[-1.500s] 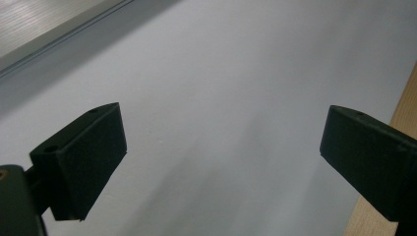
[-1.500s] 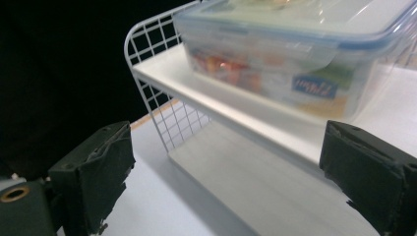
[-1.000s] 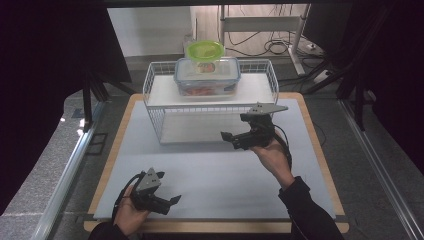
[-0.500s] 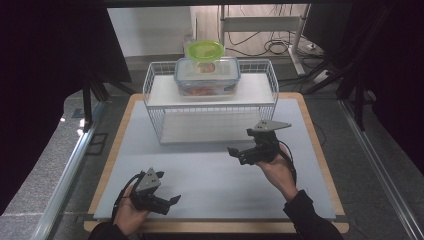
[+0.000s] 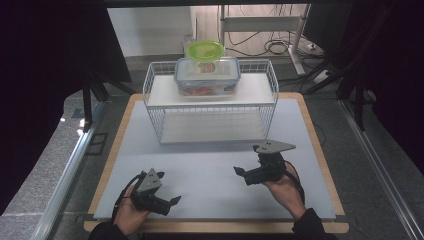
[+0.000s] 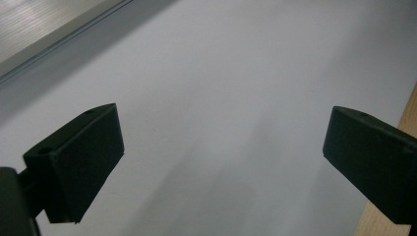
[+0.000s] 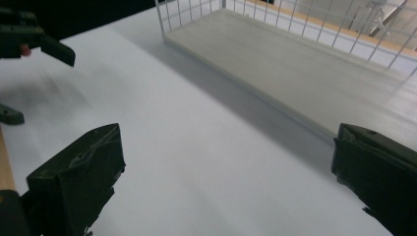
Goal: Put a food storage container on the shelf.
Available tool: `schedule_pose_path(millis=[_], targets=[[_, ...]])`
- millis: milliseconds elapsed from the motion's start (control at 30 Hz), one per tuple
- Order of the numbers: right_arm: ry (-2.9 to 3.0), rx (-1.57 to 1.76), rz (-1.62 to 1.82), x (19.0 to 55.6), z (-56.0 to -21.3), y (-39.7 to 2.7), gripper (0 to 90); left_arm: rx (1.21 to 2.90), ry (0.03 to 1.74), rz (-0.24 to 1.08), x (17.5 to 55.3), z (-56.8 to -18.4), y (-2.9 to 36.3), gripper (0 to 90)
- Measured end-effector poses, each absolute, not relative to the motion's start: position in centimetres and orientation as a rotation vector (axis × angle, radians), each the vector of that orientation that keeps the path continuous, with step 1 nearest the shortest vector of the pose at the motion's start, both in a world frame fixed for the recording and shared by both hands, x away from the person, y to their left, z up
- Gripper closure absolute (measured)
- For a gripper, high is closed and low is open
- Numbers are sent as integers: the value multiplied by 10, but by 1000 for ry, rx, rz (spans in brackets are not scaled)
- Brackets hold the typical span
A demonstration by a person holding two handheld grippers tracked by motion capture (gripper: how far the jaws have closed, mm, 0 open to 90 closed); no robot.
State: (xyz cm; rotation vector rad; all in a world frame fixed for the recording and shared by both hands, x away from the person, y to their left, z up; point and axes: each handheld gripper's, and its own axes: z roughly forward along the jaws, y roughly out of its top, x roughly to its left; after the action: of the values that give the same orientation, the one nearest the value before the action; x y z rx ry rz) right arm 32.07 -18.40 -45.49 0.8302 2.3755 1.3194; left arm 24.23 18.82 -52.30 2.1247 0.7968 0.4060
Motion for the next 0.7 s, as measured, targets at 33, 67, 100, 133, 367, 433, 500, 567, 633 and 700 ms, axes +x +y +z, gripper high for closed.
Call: schedule_pose_path(millis=[33,67,100,133,367,433,500,567,633,700], targets=[[2375,832,1317,318,-457,-186,0,2119,793,401,242,-523,188,17],[2375,833,1312,316,-459,-188,0,2109,793,398,242,-523,189,15],[2374,832,1304,314,-462,-190,0,2100,793,396,242,-522,189,14],[2374,837,1299,312,-464,-192,0,2096,793,394,242,-522,189,14],[2375,846,1255,299,-475,-203,0,2102,787,377,243,-524,188,16],[2381,843,1228,296,-479,-205,0,2107,785,370,243,-524,187,17],[2385,848,1206,294,-483,-208,0,2111,782,371,243,-524,187,17],[2396,862,1185,292,-488,-211,0,2111,785,368,243,-525,187,18],[2408,876,1169,291,-493,-214,0,2115,783,364,243,-525,187,19],[2422,892,1150,289,-497,-216,0,2122,779,354,243,-526,186,21]])
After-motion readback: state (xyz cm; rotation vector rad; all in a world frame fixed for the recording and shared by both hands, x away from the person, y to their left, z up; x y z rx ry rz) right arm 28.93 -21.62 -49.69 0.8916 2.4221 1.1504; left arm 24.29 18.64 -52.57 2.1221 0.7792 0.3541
